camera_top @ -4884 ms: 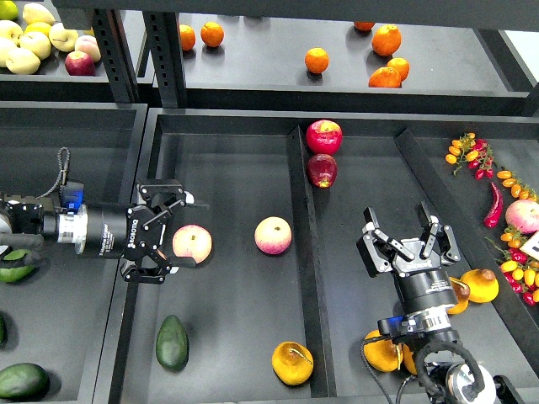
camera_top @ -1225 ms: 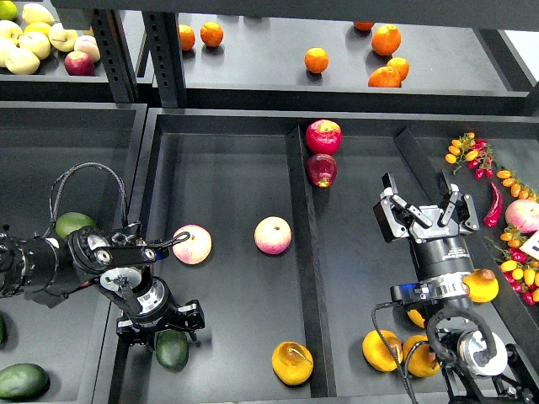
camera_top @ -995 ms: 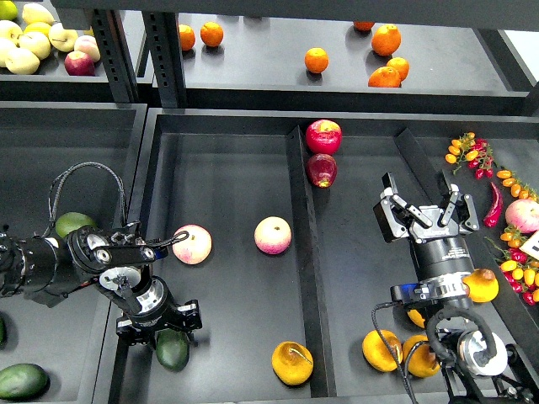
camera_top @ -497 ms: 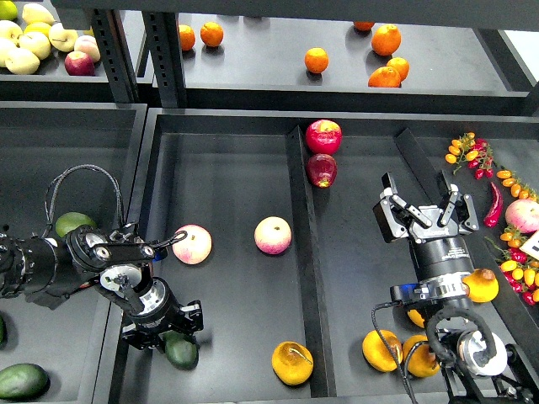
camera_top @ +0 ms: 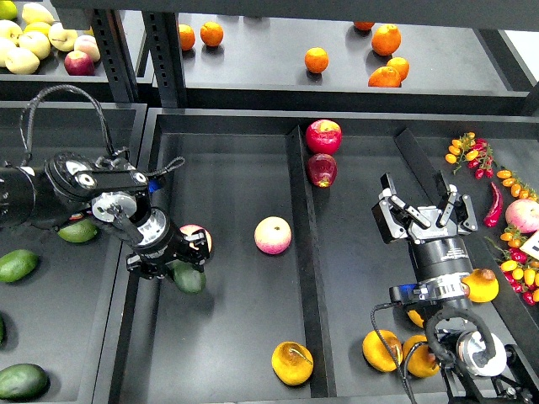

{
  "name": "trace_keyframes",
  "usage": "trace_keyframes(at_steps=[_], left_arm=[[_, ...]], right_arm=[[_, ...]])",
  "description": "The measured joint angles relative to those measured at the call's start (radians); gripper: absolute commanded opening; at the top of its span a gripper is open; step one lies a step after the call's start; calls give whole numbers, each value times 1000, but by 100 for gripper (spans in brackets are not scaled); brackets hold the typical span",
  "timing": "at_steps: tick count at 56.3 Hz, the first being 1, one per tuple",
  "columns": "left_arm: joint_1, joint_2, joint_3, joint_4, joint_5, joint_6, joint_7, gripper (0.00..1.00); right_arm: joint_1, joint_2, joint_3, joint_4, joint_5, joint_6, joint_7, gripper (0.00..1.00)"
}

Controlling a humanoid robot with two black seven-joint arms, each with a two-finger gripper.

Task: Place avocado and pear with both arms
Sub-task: 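Lift the avocado and carry it into the bin of avocados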

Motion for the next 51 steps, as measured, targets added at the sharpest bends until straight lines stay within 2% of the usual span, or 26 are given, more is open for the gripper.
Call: trace_keyframes(at_steps=[8, 21, 35, 51], left_arm=[[-5, 71, -3, -27, 17, 0, 0, 34], [-13, 205, -2, -100, 37, 0, 0, 34], [1, 354, 5, -143, 90, 0, 0, 35], [79, 398, -4, -127, 150, 0, 0, 36]], right_arm=[[51, 0, 37, 3, 2, -20, -1, 100], [149, 0, 111, 3, 3, -139, -2, 100], [171, 0, 117, 2, 2, -152, -1, 100], [172, 0, 116, 1, 2, -152, -1, 100]])
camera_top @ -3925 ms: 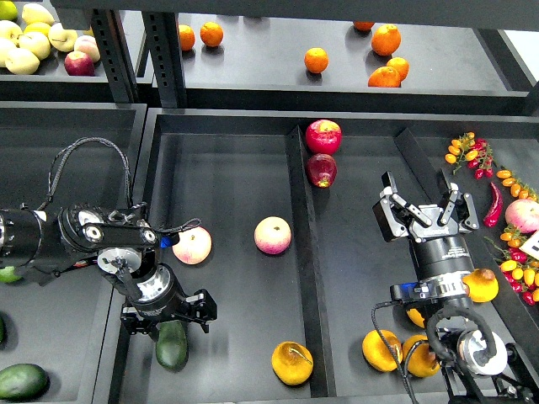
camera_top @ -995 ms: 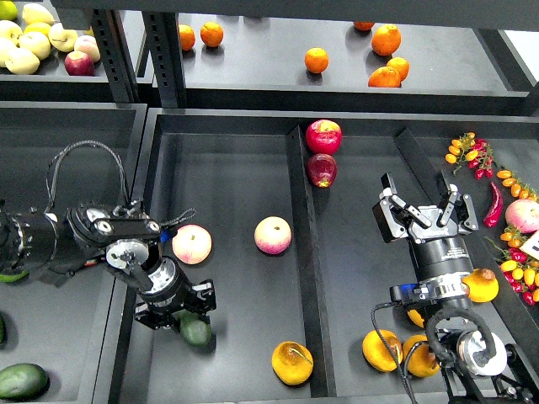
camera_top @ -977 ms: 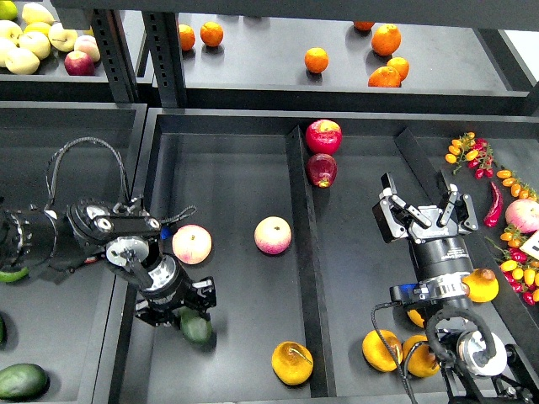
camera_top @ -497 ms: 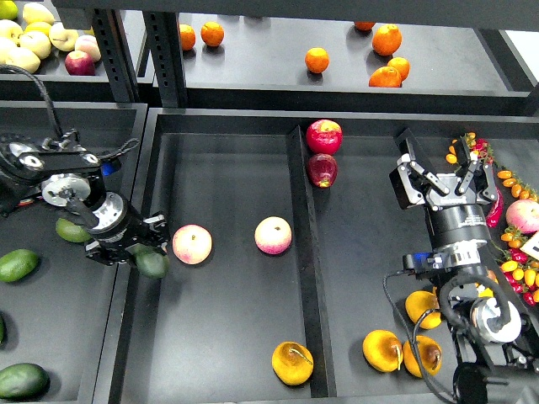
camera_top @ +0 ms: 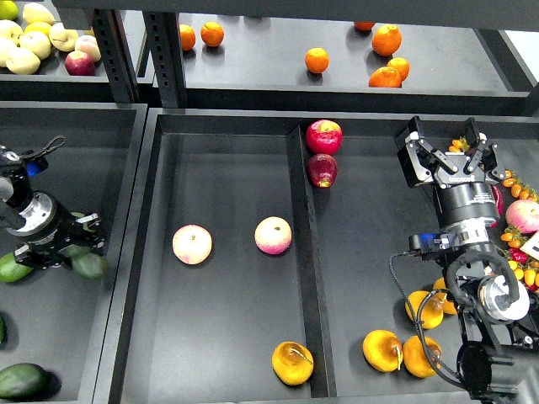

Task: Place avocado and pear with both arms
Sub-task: 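Lift the avocado and carry it into the bin of avocados, then open the left gripper to release the avocado in that bin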

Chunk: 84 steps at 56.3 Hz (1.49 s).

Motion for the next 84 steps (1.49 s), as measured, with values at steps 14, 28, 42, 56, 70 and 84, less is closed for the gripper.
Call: trace_keyframes(at_steps=[14, 28, 42, 56, 70, 84], left_arm=[[17, -7, -1, 30, 47, 0, 0, 38], [18, -27, 14, 60, 85, 0, 0, 38], [34, -101, 32, 104, 102, 0, 0, 38], [76, -159, 33, 163, 105, 0, 0, 39], [123, -165, 32, 203, 146, 0, 0, 40], [148, -175, 27, 254, 162, 0, 0, 43]], right_arm=[[-2, 0, 0, 0, 0, 0, 0, 100], [-3, 0, 1, 0, 0, 1, 0, 100], [-7, 0, 5, 0, 0, 1, 0, 100], [-10, 0, 5, 0, 1, 3, 1, 100], [-10, 0, 5, 0, 2, 3, 1, 100], [-10, 0, 4, 0, 2, 3, 1, 100]])
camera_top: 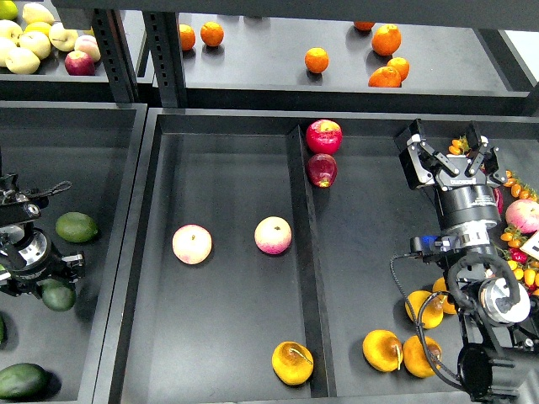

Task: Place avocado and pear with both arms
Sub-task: 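Open the left gripper to release the avocado in that bin, then raise the left gripper away and move the right gripper toward the yellow pear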

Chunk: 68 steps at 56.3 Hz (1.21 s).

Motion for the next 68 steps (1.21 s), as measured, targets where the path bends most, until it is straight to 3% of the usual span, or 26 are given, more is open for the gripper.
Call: trace_keyframes(at_steps=[29, 68], left_arm=[[36, -69, -3, 86, 4, 0, 0, 50], [62, -104, -14, 125, 25, 0, 0, 90]], right_arm=[[0, 0, -2, 2, 0, 0, 0, 100], [1, 0, -13, 0, -1, -1, 0, 100]])
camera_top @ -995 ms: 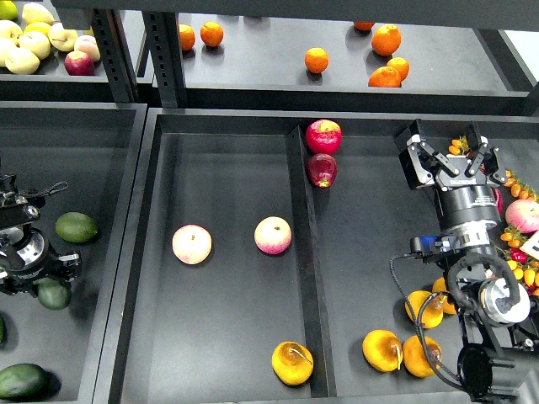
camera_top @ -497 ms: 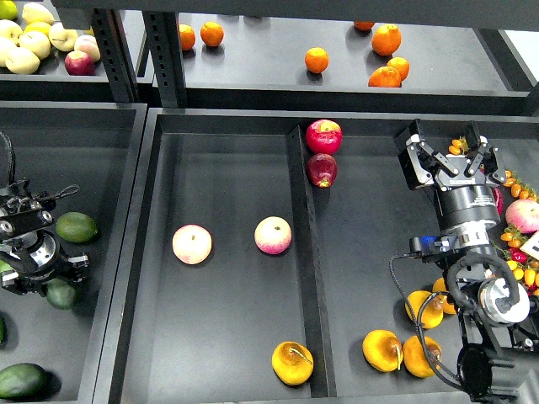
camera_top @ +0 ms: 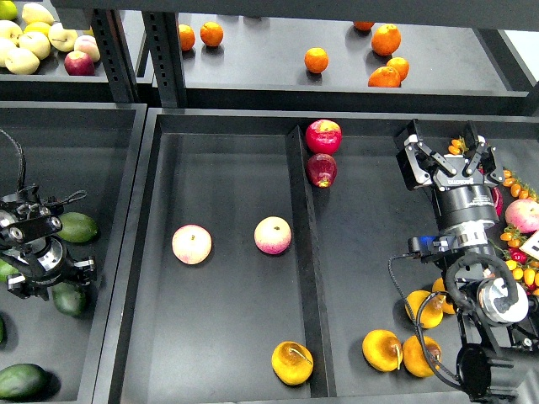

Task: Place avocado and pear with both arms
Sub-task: 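Raise the left gripper away and move the right gripper toward the yellow pear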

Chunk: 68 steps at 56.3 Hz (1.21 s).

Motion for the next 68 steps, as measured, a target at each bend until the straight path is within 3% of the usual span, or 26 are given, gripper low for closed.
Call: trace_keyframes(at_steps=[3, 18, 42, 58, 68], left_arm=[[-3, 2, 0, -1, 2, 0, 0, 97], [-38, 37, -71, -24, 7, 0, 0, 98], [-24, 331, -521, -108, -50, 0, 0, 99], [72, 396, -791, -129, -380, 0, 0, 99], [201, 426, -1037, -217, -588, 0, 0, 99]], right_arm=[[0, 0, -2, 0, 0, -1, 0, 100], [-1, 0, -20, -2, -2, -41, -2, 100], [-16, 0, -120, -18, -8, -68, -11, 100], [-84, 0, -189, -11, -11, -66, -14, 100], [-99, -2, -237, -1, -15, -68, -17, 100]])
